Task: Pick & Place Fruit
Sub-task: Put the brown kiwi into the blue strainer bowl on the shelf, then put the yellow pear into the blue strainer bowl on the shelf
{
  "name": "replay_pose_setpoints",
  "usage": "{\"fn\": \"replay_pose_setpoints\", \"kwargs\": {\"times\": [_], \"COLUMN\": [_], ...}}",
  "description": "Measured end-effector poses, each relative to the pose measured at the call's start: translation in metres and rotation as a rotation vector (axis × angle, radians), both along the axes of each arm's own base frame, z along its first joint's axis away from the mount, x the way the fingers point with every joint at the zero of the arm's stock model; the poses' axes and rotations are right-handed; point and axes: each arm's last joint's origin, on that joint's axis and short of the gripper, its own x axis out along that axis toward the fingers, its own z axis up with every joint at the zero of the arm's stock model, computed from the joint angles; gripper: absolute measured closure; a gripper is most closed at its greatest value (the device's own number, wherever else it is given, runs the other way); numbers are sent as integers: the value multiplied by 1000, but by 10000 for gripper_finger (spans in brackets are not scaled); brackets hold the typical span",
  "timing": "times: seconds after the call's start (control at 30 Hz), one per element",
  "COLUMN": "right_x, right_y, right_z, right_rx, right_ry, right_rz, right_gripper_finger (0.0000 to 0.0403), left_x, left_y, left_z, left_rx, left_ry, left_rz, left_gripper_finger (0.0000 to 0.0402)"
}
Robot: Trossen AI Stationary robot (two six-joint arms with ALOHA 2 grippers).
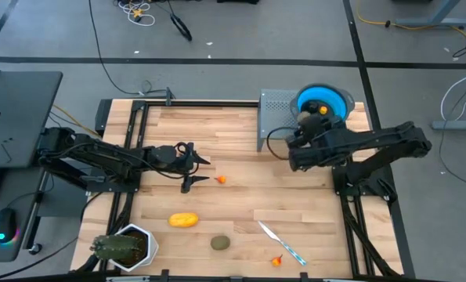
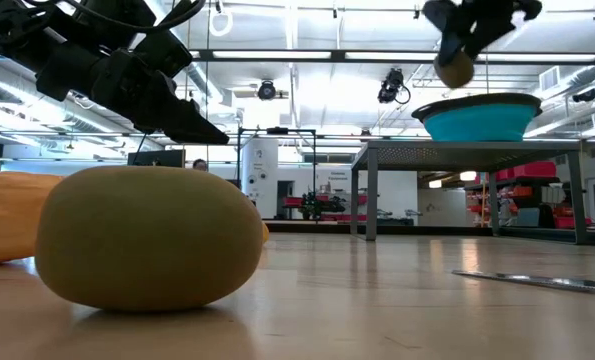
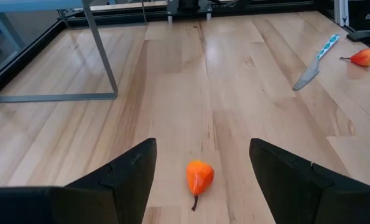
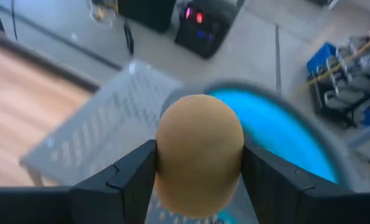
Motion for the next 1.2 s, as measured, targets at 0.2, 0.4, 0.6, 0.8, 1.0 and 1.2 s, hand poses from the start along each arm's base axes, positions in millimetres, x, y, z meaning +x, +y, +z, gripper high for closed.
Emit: {"fn": "replay_pose_setpoints", "kwargs": {"times": [0.2, 0.4, 0.6, 0.8, 1.0, 1.2], "right_x": [-18, -29, -34, -38, -39, -33], "right_y": [-14, -33, -44, -53, -56, -52], "right_z": [21, 11, 1, 1, 1, 4], "right_rx": [-59, -40, -20, 34, 69, -4], "right_ry": [-51, 3, 54, 67, 77, 46], "right_rz": [-32, -124, -191, -225, -234, -194], "right_gripper_finger": [177, 177, 176, 159, 116, 99], "left_x": [0, 0, -1, -1, -1, -1], "left_y": [0, 0, 0, 0, 0, 0], "left_z": [0, 0, -2, -2, -2, -2], "left_rx": [3, 4, 4, 12, 11, 12], "left_ry": [0, 5, 26, 26, 26, 26], "left_rz": [0, 1, 1, -2, -2, -2], "left_gripper_finger": [136, 136, 136, 136, 136, 136]}}
